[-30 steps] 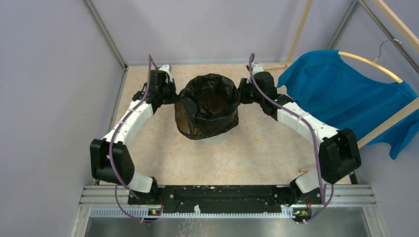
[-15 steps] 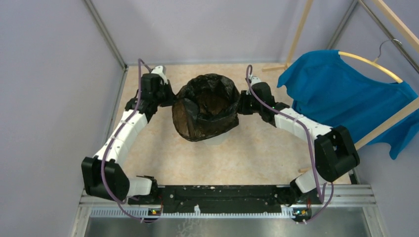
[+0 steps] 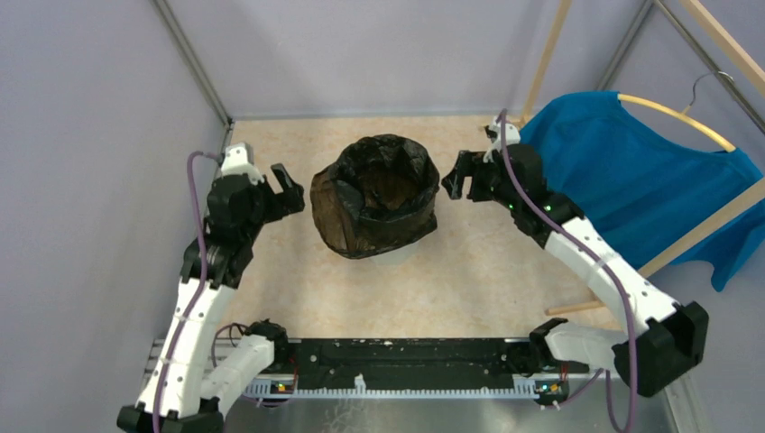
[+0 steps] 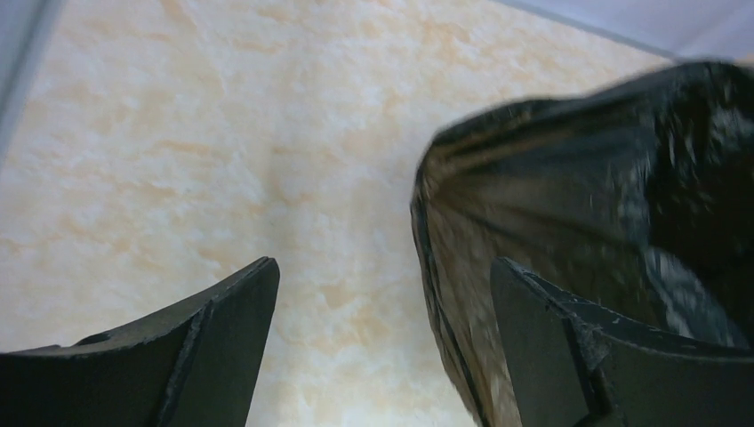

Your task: Put the trash bags into the trash bin

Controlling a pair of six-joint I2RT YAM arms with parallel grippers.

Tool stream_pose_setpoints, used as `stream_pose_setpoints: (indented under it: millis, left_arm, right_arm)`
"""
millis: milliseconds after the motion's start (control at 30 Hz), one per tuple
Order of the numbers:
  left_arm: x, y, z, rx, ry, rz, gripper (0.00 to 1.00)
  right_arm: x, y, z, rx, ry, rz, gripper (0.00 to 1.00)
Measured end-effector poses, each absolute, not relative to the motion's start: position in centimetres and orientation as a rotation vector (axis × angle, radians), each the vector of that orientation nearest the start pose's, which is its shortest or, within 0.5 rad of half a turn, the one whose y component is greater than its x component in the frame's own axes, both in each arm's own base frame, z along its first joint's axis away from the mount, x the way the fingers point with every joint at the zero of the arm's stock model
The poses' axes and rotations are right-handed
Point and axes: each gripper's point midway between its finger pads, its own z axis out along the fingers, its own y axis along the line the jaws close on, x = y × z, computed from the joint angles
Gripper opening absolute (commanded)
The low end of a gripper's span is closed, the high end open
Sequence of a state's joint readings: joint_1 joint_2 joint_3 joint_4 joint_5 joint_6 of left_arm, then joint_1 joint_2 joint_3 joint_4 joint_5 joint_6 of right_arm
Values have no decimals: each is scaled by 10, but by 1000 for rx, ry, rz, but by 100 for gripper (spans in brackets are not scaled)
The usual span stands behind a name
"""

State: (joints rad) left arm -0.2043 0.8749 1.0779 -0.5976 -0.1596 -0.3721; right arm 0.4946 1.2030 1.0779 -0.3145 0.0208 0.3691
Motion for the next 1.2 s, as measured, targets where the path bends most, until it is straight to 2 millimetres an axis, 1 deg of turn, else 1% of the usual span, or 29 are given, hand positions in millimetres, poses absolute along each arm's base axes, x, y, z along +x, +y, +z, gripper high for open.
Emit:
stream_pose_setpoints:
  millis: [67,133,200,300,400,467,600,667,767,833,967,1033,1100,1200]
  left_arm:
    - [277,-54,281,-274,1959,-289,90]
    - [262,-63,262,-285,1992,-364,87]
    - [252,-70,248,-288,2023,-422,85]
    - [242,-84,234,-285,2053,-523,80]
    - [239,-98,229,-273,2062,-627,74]
    - [240,-107,226,-265,2066,-687,71]
    - [244,-121,215,-258,2096,-770,64]
    - [245,-125,205,-268,2122,-794,58]
    - [244,-128,193,-277,2144,-816,52]
    - [244,-130,187,-283,2148,-832,48]
    - [243,-134,174,-286,2170,-861,33]
    - [244,-137,167,-288,2187,-878,25]
    - [244,-139,161,-296,2206,-891,19]
    - [241,-142,150,-304,2234,-911,12]
  right_arm:
    - [320,187,254,-117,2026,555,80]
    - [308,184,253,-123,2026,581,80]
    - [294,182,245,-143,2040,614,80]
    - [268,190,230,-213,2056,721,80]
    - [239,203,216,-318,2070,864,79]
    - [228,212,214,-376,2069,938,80]
    - [214,229,223,-478,2016,1036,80]
    - [210,237,227,-520,1989,1069,80]
    - [211,244,226,-548,1979,1084,79]
    - [216,246,222,-542,1988,1071,75]
    - [230,247,210,-505,2019,1027,64]
    - [234,248,206,-490,2029,1022,62]
    - [238,250,207,-475,2024,1026,62]
    - [241,252,211,-466,2004,1034,62]
